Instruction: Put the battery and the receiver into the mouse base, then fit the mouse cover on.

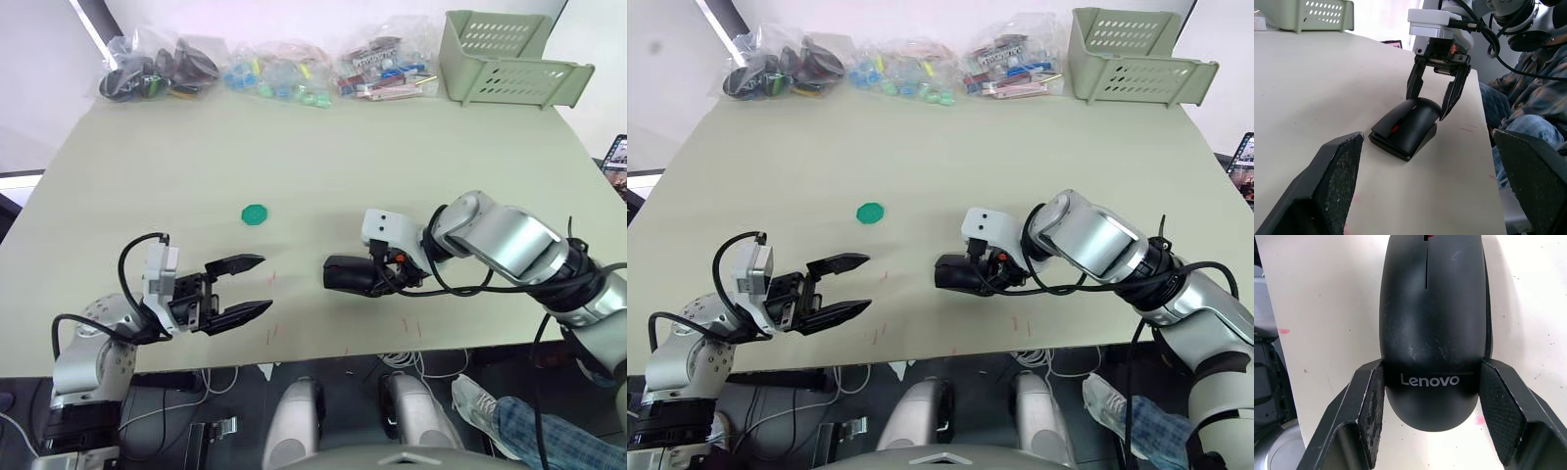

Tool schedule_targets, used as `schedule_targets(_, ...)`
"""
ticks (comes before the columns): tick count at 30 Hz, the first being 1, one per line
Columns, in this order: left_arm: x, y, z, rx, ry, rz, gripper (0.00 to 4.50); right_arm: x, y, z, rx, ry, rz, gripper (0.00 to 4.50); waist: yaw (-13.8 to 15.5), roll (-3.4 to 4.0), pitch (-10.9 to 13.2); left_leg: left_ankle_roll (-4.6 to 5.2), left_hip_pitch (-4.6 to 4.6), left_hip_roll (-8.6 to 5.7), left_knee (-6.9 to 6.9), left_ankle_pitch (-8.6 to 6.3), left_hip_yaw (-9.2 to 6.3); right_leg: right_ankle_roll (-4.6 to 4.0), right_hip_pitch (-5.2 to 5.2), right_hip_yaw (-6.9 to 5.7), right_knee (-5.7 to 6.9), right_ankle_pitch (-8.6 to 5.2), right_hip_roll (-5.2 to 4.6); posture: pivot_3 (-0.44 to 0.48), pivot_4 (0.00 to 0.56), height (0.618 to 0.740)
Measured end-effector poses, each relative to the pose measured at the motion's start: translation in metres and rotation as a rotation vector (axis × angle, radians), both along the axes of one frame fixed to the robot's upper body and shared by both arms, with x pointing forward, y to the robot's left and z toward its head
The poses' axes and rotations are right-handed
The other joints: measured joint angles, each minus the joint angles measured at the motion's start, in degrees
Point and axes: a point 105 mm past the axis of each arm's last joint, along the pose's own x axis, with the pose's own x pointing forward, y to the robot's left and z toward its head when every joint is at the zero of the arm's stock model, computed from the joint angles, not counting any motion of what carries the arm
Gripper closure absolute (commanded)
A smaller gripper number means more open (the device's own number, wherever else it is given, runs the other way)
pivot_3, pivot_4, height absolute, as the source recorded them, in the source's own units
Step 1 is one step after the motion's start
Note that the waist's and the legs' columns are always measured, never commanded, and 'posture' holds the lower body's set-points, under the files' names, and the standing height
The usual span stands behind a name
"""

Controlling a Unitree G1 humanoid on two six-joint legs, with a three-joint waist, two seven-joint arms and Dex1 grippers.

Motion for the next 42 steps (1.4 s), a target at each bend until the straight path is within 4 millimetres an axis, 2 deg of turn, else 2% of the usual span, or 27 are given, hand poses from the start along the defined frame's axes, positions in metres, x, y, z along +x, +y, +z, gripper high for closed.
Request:
schedule_targets(15,-0.001,0.001,-0.002,0.0,0.008,0.002,0.0,0.0,0.001,0.0,0.0,-0.007,0.002,2.26,-0.1,-0.01,0.0,0.0,0.01,0.01,0.0,0.0,0.0,0.0,0.0,0.0,0.0,0.0,0.02,0.0,0.15,0.74)
schedule_targets(19,-0.001,0.0,-0.002,0.0,0.007,0.002,0.0,-0.003,0.003,0.001,0.004,-0.006,0.018,0.37,-0.1,-0.02,0.0,0.0,0.01,0.01,0.0,0.0,0.0,0.0,0.0,0.0,0.0,0.0,0.02,0.0,0.15,0.74)
schedule_targets(27,-0.001,0.0,-0.002,0.0,0.007,0.002,0.0,-0.001,0.006,0.004,0.012,-0.037,-0.001,0.37,0.0,-0.02,0.0,0.0,-0.05,0.01,0.0,0.0,0.0,-0.01,-0.02,0.0,-0.02,0.01,-0.02,0.0,0.15,0.74)
schedule_targets(30,-0.001,0.0,-0.002,0.0,0.006,0.002,0.0,-0.002,0.005,0.012,0.036,-0.047,-0.002,0.37,0.1,-0.02,0.0,0.0,-0.06,0.0,0.0,0.0,0.0,0.0,-0.02,0.0,-0.02,0.01,-0.06,0.0,0.15,0.74)
schedule_targets(33,-0.001,0.0,-0.002,0.0,0.006,0.001,0.0,-0.005,0.008,0.026,0.093,-0.071,0.016,0.37,0.1,-0.02,0.0,0.0,-0.06,0.0,0.0,0.0,-0.01,0.0,-0.02,-0.02,-0.02,0.01,-0.04,0.0,0.15,0.74)
schedule_targets(38,-0.001,0.0,-0.001,0.001,0.006,0.001,0.0,-0.008,0.007,0.036,0.16,-0.077,0.007,0.37,0.1,-0.02,0.0,0.0,-0.06,-0.01,0.0,0.0,-0.01,0.0,-0.01,-0.02,-0.02,0.01,-0.05,0.0,0.15,0.74)
schedule_targets(40,0.0,0.0,-0.001,0.001,0.004,0.0,0.0,-0.008,0.004,0.037,0.21,-0.082,-0.018,0.37,0.2,-0.05,0.0,0.0,-0.07,-0.01,-0.01,0.0,-0.02,0.0,0.0,-0.04,-0.05,0.01,-0.05,0.0,0.15,0.74)
schedule_targets(42,0.0,0.001,0.0,0.003,0.002,0.002,0.0,-0.007,-0.006,0.026,0.332,-0.123,-0.067,0.37,0.7,-0.15,-0.1,0.0,-0.1,-0.05,-0.03,0.0,-0.11,0.0,0.05,-0.14,-0.12,0.0,-0.07,0.0,0.15,0.74)
